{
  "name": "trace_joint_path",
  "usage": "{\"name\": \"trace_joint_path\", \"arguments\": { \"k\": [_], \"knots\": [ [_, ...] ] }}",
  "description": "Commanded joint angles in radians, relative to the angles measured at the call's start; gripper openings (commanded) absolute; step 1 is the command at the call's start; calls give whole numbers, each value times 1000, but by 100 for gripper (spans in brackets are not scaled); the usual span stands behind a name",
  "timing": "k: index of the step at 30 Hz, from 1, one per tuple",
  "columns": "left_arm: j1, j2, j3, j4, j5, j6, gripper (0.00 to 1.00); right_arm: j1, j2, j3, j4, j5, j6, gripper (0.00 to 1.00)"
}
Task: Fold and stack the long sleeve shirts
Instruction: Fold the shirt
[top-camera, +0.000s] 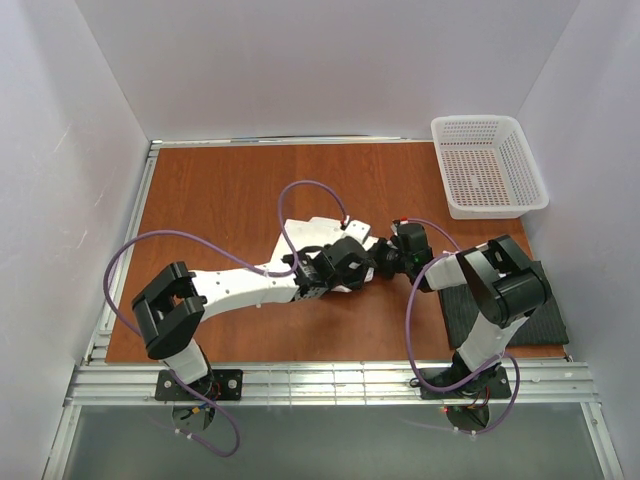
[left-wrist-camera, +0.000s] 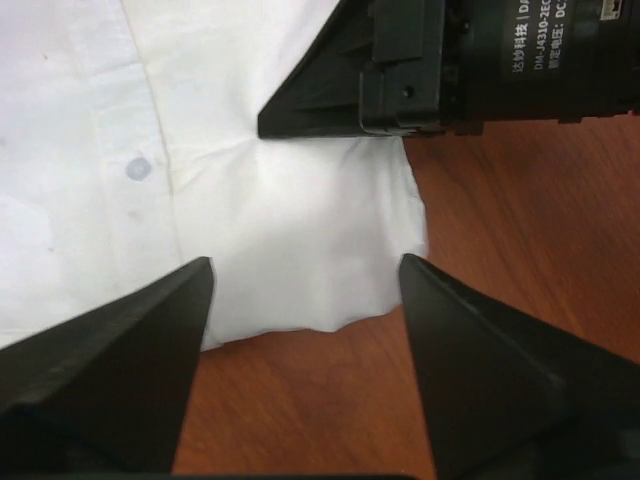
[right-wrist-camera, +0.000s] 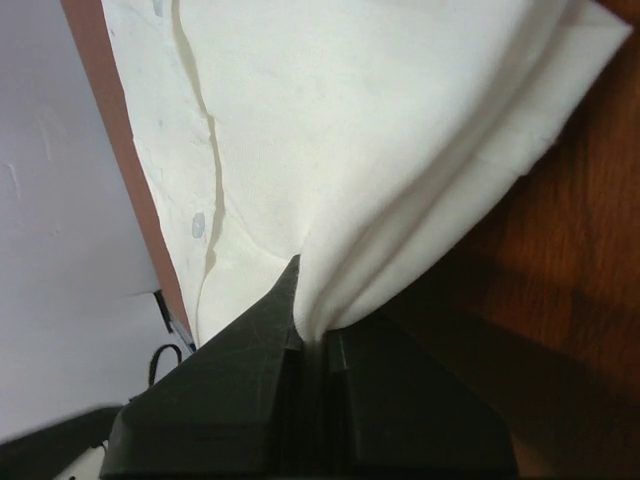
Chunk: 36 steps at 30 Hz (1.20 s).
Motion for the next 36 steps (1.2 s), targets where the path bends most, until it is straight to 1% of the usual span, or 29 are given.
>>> {"name": "trace_joint_path", "arguments": {
  "k": [1,2,3,4,5,6,7,8,9,10,11,12,14,15,16,18,19,20,21,22,25,26,27,28,30,31,33,34,36],
  "knots": [
    [99,-117,67,-90,75,-57,76,-24,-29,71,-151,-61,-170,1],
    [126,-136,65,-110,89,-61,79,-33,-37,83,-227,-65,-236,1],
    [153,-153,62,-119,105,-71,82,-51,-43,98,-264,-73,-267,1],
    [212,-188,55,-126,117,-72,84,-60,-50,108,-295,-76,-296,1],
    [240,-202,43,-138,132,-72,88,-69,-60,118,-370,-82,-334,1],
    [269,-214,33,-146,136,-71,90,-91,-64,141,-409,-94,-399,1],
    [335,-237,26,-155,143,-69,91,-102,-64,158,-444,-103,-442,1],
    [367,-245,1,-158,175,-63,91,-111,-64,177,-541,-114,-480,1],
    [403,-256,-10,-159,191,-58,91,-126,-64,218,-586,-117,-561,1],
    [470,-265,-20,-166,212,-49,91,-134,-58,241,-648,-122,-603,1],
    [504,-286,-46,-169,241,-46,91,-149,-58,264,-750,-122,-641,1],
    [534,-299,-59,-169,252,-42,91,-154,-58,292,-807,-114,-722,1],
    [623,-346,-89,-155,286,-23,91,-169,-75,373,-899,-72,-792,1],
    [678,-360,-121,-147,294,-16,91,-171,-86,402,-994,-53,-848,1],
    [702,-375,-137,-134,298,0,91,-172,-107,469,-1034,-32,-879,1],
    [745,-407,-175,-120,283,11,91,-172,-126,542,-1170,62,-922,1],
    [749,-415,-189,-101,269,14,91,-172,-133,630,-1226,100,-977,1],
    [751,-430,-204,-89,261,14,91,-172,-136,673,-1271,195,-1000,1],
    [756,-434,-230,-81,255,11,91,-172,-135,725,-1364,246,-1025,1],
    [760,-437,-244,-63,255,9,91,-171,-130,814,-1409,343,-1058,1],
    [768,-425,-257,-60,248,23,91,-168,-113,951,-1557,511,-1112,1],
    [768,-427,-255,-63,242,20,91,-157,-115,1032,-1587,609,-1117,1],
    [771,-435,-255,-60,243,20,91,-149,-115,1065,-1607,663,-1120,1],
    [774,-438,-255,-58,241,18,91,-121,-115,1100,-1637,765,-1125,1],
    [783,-440,-257,-57,238,12,92,-81,-104,1201,-1670,868,-1113,1],
    [785,-444,-260,-57,238,9,91,-26,-97,1229,-1696,963,-1108,1],
    [791,-446,-263,-57,237,1,91,42,-69,1267,-1704,1066,-1099,1],
    [794,-450,-263,-60,232,-2,92,108,-54,1267,-1705,1158,-1097,1],
    [802,-454,-263,-66,220,-12,91,156,9,1266,-1710,1202,-1086,1]
  ]
}}
